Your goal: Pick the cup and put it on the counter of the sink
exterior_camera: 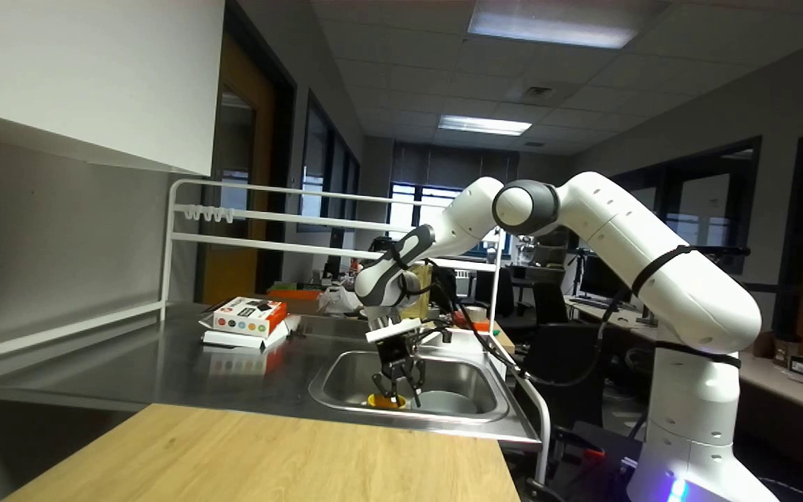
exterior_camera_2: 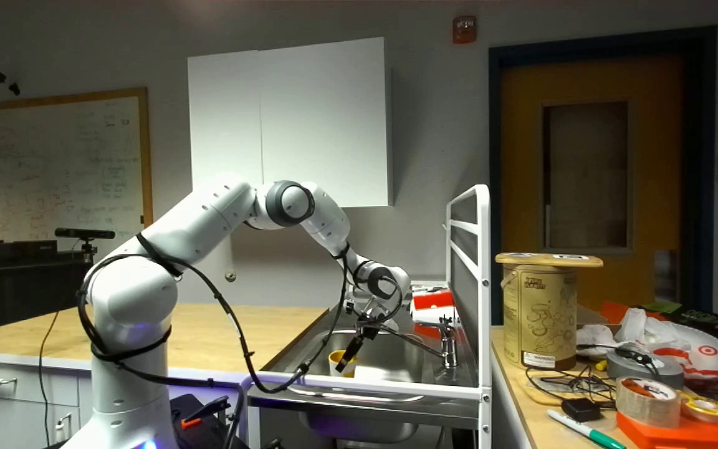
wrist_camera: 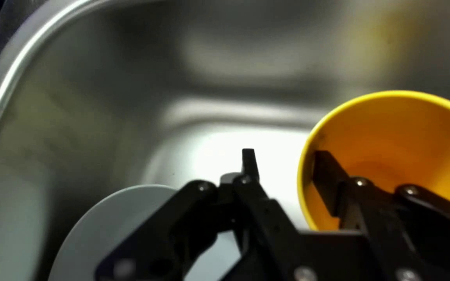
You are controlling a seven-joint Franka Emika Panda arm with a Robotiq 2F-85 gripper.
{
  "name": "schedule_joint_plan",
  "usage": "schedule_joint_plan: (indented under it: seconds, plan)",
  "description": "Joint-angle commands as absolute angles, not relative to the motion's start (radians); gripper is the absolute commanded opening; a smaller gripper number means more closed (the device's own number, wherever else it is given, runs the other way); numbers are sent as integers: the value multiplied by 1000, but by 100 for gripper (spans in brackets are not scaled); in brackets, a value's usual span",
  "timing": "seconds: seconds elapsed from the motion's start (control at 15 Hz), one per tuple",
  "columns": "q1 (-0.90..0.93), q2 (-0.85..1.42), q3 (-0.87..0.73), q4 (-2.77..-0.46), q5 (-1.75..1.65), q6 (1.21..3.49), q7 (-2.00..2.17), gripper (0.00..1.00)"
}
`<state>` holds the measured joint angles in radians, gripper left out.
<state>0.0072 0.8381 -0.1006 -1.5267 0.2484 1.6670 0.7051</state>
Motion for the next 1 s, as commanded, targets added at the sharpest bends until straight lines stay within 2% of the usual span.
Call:
schedule_joint_plan:
  seconds: [0.0, 0.2, 0.27, 0.93]
  plan:
    - [1, 853, -104, -1489, 259, 1630, 737, 12]
    - [1, 851, -104, -1488, 261, 1630, 743, 3]
    - [0, 850, -103, -1482, 263, 1628, 743, 8]
    - [88, 787, -82, -1412, 184, 1521, 709, 6]
